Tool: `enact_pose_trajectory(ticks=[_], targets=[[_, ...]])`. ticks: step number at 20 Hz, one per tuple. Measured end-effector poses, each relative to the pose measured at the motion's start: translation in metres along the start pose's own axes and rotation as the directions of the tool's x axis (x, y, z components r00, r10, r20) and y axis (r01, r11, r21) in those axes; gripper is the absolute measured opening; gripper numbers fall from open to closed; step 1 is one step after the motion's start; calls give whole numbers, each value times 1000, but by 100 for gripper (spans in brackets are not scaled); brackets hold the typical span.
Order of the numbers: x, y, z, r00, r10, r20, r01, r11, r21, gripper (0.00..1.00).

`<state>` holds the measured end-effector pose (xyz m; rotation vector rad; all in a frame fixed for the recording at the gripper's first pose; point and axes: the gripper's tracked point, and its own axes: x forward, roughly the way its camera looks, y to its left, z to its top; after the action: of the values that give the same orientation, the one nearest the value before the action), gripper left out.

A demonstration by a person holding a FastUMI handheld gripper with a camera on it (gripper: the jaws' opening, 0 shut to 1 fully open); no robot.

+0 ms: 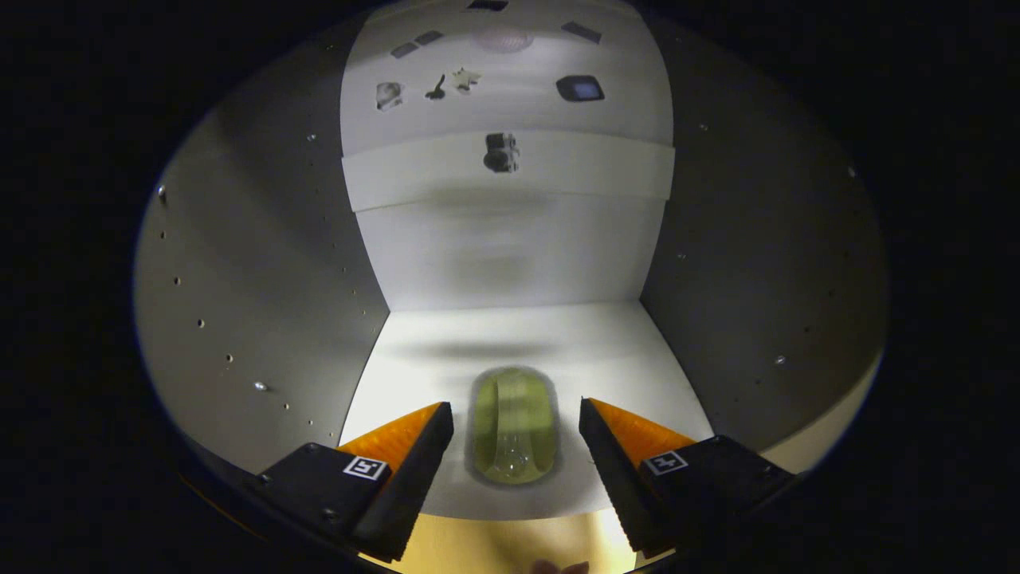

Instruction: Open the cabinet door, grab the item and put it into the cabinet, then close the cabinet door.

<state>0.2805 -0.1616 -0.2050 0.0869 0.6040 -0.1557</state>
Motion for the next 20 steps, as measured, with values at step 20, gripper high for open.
enact_pose_trajectory(ticks=[20], targets=[[-326, -49, 70, 780, -26, 625, 36, 999, -4, 99]])
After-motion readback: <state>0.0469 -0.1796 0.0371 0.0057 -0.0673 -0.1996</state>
